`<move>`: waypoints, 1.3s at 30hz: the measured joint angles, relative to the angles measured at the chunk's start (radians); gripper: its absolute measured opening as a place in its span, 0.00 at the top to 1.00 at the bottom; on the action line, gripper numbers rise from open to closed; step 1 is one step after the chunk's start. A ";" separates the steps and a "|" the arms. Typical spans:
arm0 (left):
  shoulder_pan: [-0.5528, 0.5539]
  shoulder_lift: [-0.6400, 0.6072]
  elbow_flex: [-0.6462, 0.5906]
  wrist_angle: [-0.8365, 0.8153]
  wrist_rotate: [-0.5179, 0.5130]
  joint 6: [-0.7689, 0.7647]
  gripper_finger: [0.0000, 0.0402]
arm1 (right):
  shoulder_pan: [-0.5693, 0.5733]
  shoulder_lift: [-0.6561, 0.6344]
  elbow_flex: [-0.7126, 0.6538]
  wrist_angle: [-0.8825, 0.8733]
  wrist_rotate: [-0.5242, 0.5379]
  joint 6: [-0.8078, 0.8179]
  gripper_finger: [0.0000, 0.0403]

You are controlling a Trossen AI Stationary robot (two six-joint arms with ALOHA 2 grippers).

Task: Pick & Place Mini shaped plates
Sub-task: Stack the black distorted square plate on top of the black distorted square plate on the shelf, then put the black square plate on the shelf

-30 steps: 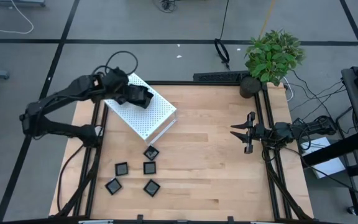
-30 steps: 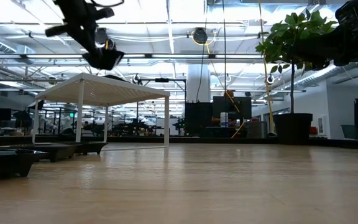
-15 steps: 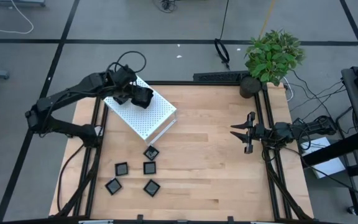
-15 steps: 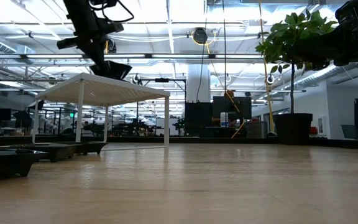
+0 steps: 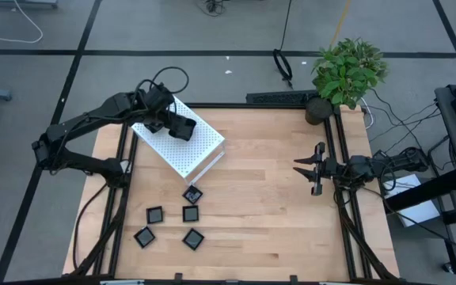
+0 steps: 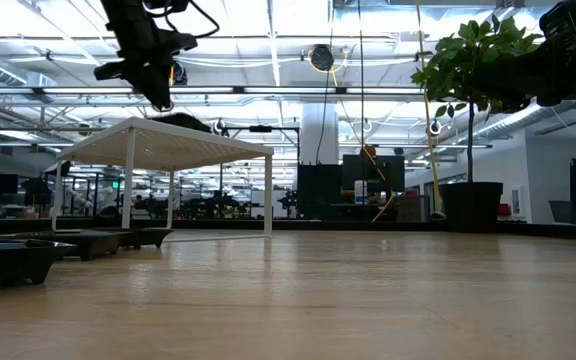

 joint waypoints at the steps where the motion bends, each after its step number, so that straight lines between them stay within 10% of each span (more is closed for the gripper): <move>1: 0.000 0.000 0.000 -0.007 0.000 0.010 0.82 | 0.000 0.000 0.000 0.000 0.000 0.000 0.75; 12: -0.112 -0.166 0.012 -0.008 0.143 0.093 0.64 | 0.000 0.000 0.000 0.000 0.000 0.000 0.75; 18: -0.433 -0.403 -0.112 0.062 -0.128 0.000 0.64 | 0.000 0.000 0.000 0.000 0.000 0.000 0.75; 31: -1.029 -0.628 -0.933 1.299 -0.212 0.291 0.64 | 0.000 0.000 0.000 0.000 0.000 0.000 0.75; 39: -1.073 -0.587 -1.075 1.515 -0.207 0.463 0.64 | 0.000 0.000 0.000 0.000 0.000 0.000 0.75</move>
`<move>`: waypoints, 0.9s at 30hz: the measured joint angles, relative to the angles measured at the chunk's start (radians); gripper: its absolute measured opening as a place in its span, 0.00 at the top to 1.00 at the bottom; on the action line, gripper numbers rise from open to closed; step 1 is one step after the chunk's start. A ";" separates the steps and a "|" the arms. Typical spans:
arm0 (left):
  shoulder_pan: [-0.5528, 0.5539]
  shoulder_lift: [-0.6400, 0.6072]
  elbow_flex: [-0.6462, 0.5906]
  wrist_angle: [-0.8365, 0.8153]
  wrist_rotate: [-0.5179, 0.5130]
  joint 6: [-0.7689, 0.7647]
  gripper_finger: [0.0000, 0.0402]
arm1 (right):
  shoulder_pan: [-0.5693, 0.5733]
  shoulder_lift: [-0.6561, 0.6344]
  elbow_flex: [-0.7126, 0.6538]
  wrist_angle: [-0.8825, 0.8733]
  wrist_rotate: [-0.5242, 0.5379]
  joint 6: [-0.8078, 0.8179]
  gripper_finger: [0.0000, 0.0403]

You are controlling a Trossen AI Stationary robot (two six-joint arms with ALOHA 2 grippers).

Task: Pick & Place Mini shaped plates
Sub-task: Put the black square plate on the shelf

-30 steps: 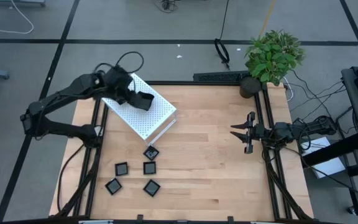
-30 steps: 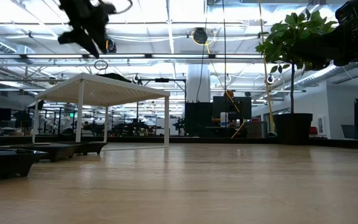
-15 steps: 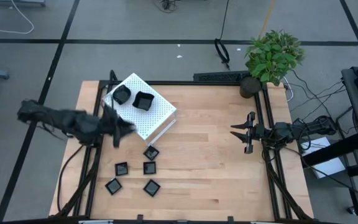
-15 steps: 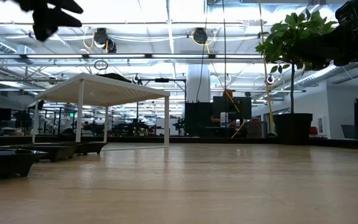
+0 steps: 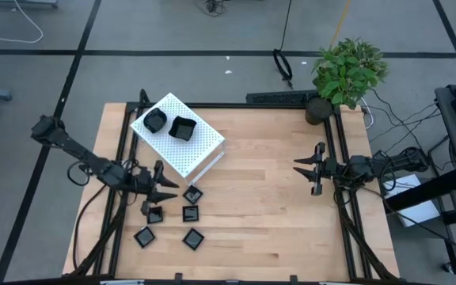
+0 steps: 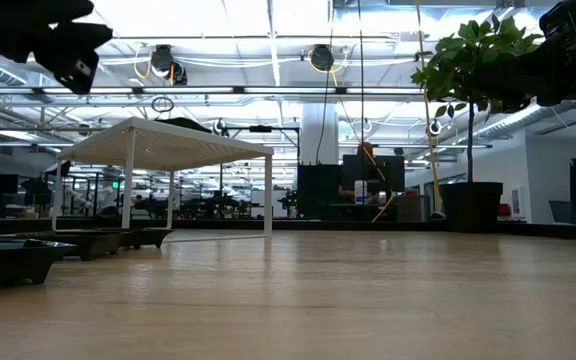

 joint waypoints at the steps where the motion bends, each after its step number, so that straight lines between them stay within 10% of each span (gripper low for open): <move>1: 0.000 0.003 -0.002 0.000 0.000 0.009 0.64 | 0.000 0.000 0.000 0.000 0.000 0.000 0.75; 27: 0.002 0.038 -0.006 0.020 -0.013 0.421 0.64 | 0.000 0.000 0.000 0.000 0.000 0.000 0.75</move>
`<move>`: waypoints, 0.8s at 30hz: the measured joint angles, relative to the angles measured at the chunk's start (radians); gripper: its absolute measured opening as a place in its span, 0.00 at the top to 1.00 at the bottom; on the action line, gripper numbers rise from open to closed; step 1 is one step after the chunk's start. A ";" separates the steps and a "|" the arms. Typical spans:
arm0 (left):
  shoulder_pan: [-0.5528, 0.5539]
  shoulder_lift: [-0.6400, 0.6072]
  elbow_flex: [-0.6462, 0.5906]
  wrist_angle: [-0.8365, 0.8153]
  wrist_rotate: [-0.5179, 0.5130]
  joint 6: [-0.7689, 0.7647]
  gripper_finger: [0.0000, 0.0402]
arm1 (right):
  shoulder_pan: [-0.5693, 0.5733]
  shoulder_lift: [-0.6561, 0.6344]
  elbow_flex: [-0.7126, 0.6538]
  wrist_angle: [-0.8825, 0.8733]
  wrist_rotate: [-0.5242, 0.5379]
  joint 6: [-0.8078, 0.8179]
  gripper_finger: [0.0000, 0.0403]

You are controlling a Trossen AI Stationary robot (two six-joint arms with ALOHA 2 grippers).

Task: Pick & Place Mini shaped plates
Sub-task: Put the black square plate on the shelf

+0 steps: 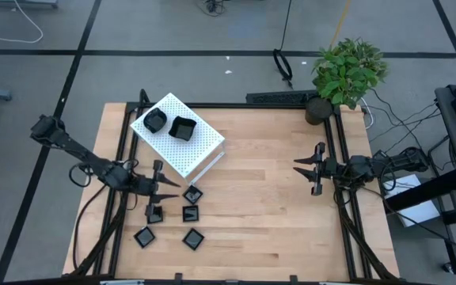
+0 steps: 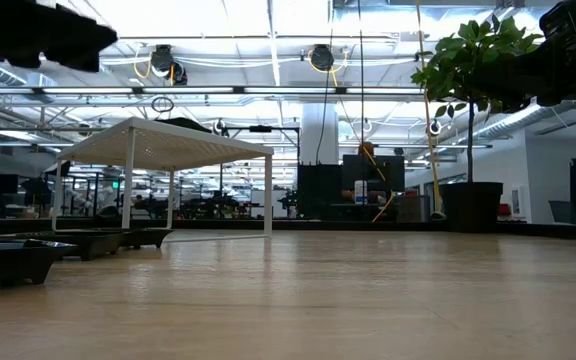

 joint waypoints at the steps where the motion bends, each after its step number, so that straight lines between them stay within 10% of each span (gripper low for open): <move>1: 0.000 0.000 0.000 0.022 -0.004 0.012 0.64 | 0.000 0.000 0.000 0.000 0.000 0.000 0.75; 7: 0.015 -0.001 0.046 0.039 -0.005 -0.111 0.64 | 0.000 0.000 0.000 0.000 0.000 0.000 0.75; 14: 0.030 0.121 0.460 -0.988 -0.017 -0.680 0.64 | 0.000 0.000 0.000 0.000 0.000 0.000 0.75; 24: -0.182 0.551 0.629 -1.350 0.617 -1.646 0.64 | 0.000 0.000 0.000 0.000 0.000 0.000 0.75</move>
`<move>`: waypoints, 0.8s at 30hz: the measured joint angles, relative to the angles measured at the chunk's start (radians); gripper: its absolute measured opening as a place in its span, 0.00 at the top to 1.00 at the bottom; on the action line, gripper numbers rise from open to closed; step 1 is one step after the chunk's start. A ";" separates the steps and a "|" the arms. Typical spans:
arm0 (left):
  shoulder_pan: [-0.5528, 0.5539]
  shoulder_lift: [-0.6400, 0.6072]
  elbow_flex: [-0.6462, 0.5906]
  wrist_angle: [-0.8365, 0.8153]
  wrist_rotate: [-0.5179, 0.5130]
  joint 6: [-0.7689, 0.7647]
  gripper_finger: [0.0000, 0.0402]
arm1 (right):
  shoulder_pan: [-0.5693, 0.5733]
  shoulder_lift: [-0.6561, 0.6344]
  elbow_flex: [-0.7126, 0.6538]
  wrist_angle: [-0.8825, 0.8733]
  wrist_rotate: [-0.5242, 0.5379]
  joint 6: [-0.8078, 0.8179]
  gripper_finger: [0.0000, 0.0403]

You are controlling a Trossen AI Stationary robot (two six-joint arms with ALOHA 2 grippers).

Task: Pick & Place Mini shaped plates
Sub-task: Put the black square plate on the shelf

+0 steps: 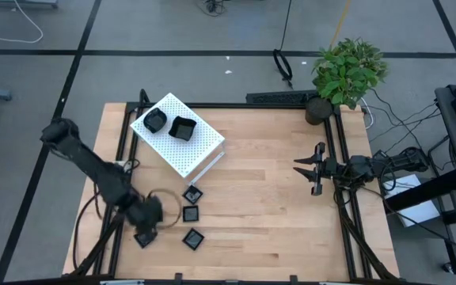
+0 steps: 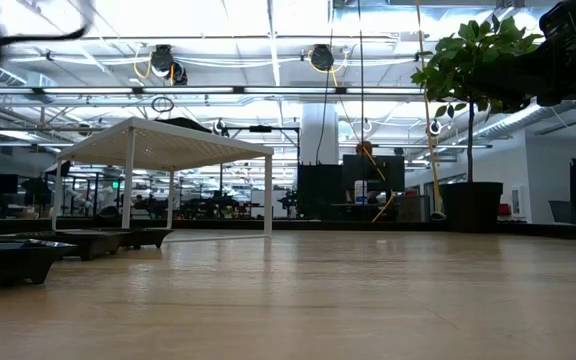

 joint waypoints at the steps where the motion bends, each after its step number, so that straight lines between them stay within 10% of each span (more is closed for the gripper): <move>1: -0.038 0.033 0.000 0.003 0.039 -0.085 0.64 | 0.000 0.000 0.000 0.000 0.000 0.000 0.75; 10: -0.227 0.206 -0.001 0.009 -0.027 -0.616 0.64 | 0.000 0.000 0.000 0.000 0.000 0.000 0.75; 24: -0.183 0.318 0.000 0.039 -0.194 -0.485 0.64 | 0.000 0.000 0.000 0.000 0.000 0.000 0.75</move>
